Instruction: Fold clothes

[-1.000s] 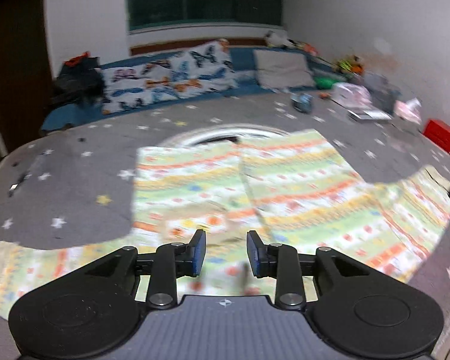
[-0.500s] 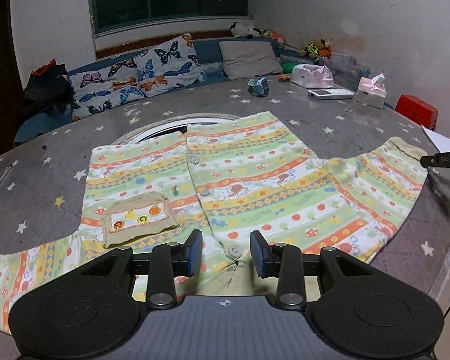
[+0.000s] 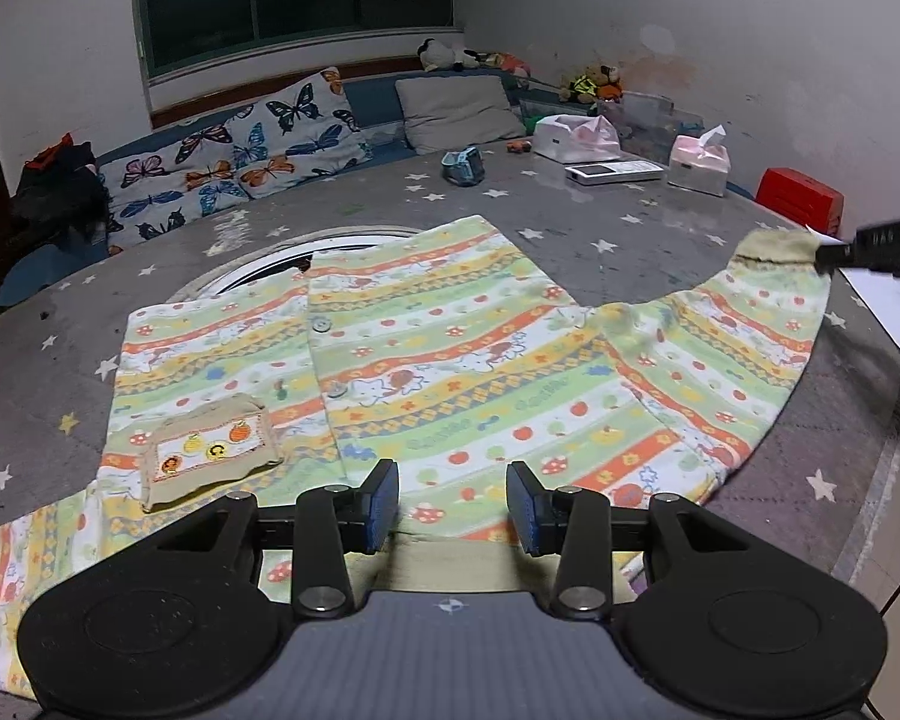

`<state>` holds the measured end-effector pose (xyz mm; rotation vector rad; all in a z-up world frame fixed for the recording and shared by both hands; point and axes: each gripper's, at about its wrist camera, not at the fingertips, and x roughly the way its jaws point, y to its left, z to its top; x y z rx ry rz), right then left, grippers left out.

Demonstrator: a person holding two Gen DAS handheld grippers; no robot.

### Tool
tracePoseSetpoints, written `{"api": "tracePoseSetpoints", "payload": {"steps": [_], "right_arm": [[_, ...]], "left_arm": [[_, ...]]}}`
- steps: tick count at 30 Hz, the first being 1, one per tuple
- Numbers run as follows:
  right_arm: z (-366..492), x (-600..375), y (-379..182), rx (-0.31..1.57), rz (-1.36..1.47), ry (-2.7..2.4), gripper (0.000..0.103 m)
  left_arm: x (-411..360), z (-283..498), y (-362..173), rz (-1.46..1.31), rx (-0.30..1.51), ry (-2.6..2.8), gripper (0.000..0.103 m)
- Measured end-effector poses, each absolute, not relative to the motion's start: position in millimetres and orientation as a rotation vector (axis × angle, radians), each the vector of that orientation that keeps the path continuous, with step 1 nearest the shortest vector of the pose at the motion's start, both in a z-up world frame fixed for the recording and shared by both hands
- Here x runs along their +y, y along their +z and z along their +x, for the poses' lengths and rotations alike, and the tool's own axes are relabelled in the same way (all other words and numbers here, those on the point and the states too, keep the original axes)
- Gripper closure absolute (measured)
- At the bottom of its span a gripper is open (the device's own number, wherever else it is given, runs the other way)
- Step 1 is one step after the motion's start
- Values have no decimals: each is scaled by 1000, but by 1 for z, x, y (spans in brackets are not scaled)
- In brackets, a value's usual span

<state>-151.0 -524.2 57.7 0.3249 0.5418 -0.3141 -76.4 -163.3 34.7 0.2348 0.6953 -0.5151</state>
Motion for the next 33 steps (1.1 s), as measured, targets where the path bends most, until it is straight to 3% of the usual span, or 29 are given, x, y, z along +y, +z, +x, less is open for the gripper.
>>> {"api": "tracePoseSetpoints", "payload": {"steps": [19, 33], "right_arm": [[-132, -375, 156, 402, 232, 198, 99], [-94, -234, 113, 577, 39, 467, 99]], "left_arm": [[-103, -86, 41, 125, 662, -420, 52], [-53, -97, 39, 52, 665, -324, 51]]}}
